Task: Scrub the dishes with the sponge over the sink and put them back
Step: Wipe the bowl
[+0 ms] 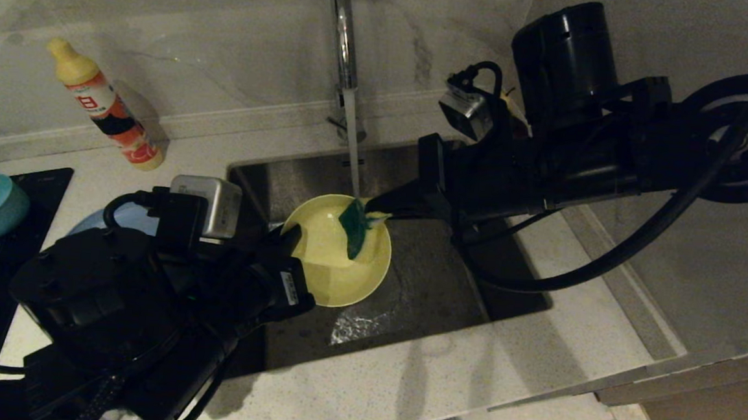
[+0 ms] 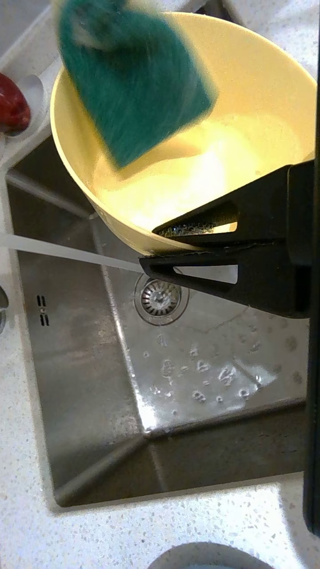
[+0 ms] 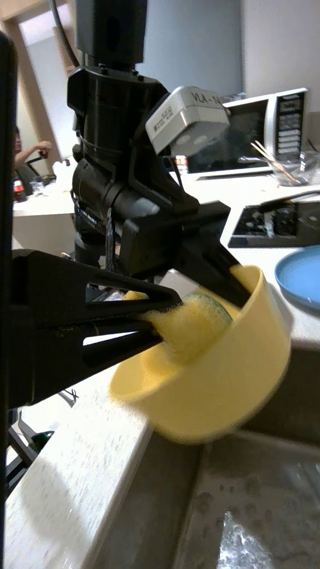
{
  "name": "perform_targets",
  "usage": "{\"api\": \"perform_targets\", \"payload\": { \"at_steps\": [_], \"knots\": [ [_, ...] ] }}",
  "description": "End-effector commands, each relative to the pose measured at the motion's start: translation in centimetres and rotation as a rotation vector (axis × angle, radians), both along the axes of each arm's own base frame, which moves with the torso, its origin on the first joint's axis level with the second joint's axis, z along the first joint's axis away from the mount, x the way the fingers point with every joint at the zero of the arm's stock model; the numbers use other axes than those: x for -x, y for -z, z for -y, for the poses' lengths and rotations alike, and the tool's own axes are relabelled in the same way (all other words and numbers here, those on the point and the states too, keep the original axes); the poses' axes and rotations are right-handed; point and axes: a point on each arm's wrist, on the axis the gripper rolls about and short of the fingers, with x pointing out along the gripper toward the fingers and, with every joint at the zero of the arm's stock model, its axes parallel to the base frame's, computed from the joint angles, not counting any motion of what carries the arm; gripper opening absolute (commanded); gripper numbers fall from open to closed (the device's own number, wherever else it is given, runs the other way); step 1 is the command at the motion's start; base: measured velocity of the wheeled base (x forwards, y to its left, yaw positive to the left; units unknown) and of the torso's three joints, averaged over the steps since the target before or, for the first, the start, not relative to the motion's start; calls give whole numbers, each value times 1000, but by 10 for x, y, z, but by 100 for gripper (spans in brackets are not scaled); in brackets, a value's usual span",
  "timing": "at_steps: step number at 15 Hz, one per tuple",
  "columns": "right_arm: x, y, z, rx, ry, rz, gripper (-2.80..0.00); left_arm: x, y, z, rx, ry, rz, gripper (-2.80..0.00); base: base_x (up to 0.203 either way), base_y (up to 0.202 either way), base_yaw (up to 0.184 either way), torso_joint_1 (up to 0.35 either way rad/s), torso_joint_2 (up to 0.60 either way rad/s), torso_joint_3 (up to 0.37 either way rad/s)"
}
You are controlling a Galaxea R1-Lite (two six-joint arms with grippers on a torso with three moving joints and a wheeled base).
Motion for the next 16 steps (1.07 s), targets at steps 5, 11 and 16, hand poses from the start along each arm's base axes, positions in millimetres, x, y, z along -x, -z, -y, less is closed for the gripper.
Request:
{"api": "perform_targets", "payload": {
  "at_steps": [5, 11, 16],
  "knots": [
    [6, 5, -17, 7, -45, -13, -280, 0, -2, 0, 11, -3, 9, -280, 0, 0, 0, 0, 0, 0],
    [18, 45, -17, 115, -68, -120, -280, 1, -9, -2, 44, -4, 26, -280, 0, 0, 0, 0, 0, 0],
    [22, 37, -5, 102, -49, -106, -280, 2, -8, -2, 44, -6, 23, -280, 0, 0, 0, 0, 0, 0]
  ]
}}
